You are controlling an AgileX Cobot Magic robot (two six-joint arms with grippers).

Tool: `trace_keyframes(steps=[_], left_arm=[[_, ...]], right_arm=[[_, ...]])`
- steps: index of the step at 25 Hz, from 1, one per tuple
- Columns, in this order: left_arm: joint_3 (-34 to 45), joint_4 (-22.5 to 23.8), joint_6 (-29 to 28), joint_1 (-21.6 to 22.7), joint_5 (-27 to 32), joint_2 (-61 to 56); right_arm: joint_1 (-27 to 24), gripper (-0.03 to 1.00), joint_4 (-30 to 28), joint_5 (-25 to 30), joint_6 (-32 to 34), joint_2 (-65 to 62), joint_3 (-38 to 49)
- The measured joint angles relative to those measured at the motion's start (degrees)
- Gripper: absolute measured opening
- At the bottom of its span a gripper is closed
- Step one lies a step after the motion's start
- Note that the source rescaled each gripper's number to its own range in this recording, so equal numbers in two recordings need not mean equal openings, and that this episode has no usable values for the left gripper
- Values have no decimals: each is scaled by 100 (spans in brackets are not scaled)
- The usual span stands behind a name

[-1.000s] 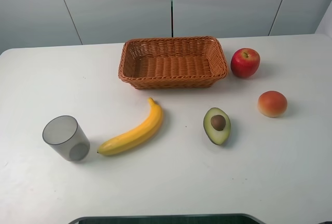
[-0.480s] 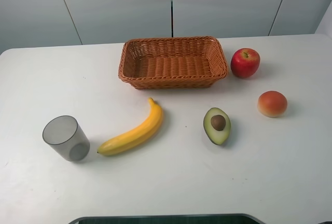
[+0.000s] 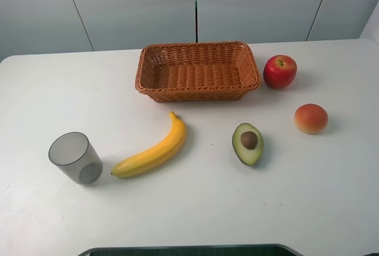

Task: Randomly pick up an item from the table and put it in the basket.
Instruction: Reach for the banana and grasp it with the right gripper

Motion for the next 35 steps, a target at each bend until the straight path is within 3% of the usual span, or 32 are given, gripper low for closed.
trace_keyframes(steps=[5, 13, 18, 22, 30, 35], left_arm=[[0, 0, 0, 0, 0, 0], [0, 0, 0, 0, 0, 0], [0, 0, 0, 0, 0, 0], [0, 0, 0, 0, 0, 0], [0, 0, 0, 0, 0, 0], [0, 0, 0, 0, 0, 0]], right_arm=[[0, 100, 10, 184, -289, 1233, -272], [3, 100, 771, -198, -789, 3396, -1007], [131, 100, 877, -393, -897, 4569, -1143], [932, 100, 570, -752, -563, 5305, -1143], [3368, 100, -906, -1429, 1814, 6587, -1143], [4051, 100, -1004, -2044, 2809, 7415, -1189]])
